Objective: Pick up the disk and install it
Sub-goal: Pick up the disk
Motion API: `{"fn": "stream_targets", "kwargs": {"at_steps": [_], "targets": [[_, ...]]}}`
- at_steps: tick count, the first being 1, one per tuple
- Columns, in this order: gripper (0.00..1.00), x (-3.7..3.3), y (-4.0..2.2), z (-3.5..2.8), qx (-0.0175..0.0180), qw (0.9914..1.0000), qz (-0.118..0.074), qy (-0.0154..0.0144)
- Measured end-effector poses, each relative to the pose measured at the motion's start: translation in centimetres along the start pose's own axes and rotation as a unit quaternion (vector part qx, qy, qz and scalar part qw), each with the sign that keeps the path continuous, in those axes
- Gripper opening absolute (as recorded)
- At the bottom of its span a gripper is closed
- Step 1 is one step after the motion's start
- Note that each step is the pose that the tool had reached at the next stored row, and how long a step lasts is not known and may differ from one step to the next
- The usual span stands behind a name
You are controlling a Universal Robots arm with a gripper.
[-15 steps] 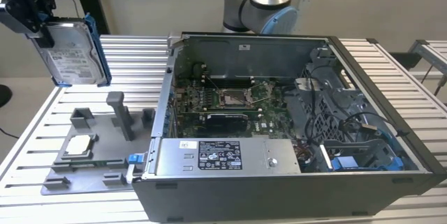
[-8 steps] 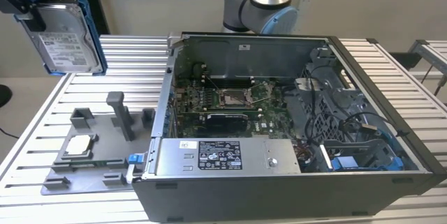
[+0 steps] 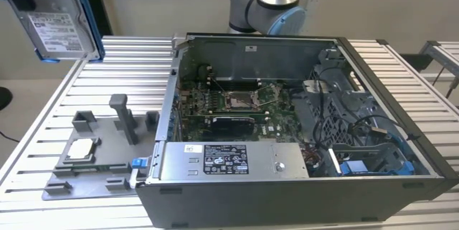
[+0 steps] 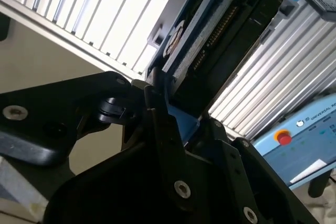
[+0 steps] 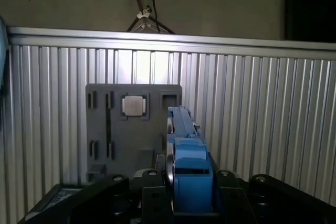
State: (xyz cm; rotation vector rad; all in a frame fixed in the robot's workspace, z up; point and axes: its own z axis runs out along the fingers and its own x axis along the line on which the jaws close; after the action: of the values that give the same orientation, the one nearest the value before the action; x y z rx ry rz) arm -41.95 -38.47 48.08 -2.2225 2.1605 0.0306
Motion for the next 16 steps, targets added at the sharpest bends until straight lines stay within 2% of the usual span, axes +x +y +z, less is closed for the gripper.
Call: {"fn": "stream_targets", "kwargs": {"at_steps": [5, 6, 10, 12, 16], "targets": [[0.0, -0.1, -0.04, -2.27, -0.0001, 1.0, 0.0, 0.0], [0.0, -0.11, -0.05, -2.52, 0.0, 1.0, 0.0, 0.0], [0.0, -0.1, -0.11, -2.52, -0.0002, 1.0, 0.0, 0.0002], [0.0, -0.08, -0.94, -2.52, -0.0025, 1.0, 0.0, 0.0002], [0.0, -0.03, -2.66, -2.48, -0.0034, 0.99999, 0.0, 0.0001]]}}
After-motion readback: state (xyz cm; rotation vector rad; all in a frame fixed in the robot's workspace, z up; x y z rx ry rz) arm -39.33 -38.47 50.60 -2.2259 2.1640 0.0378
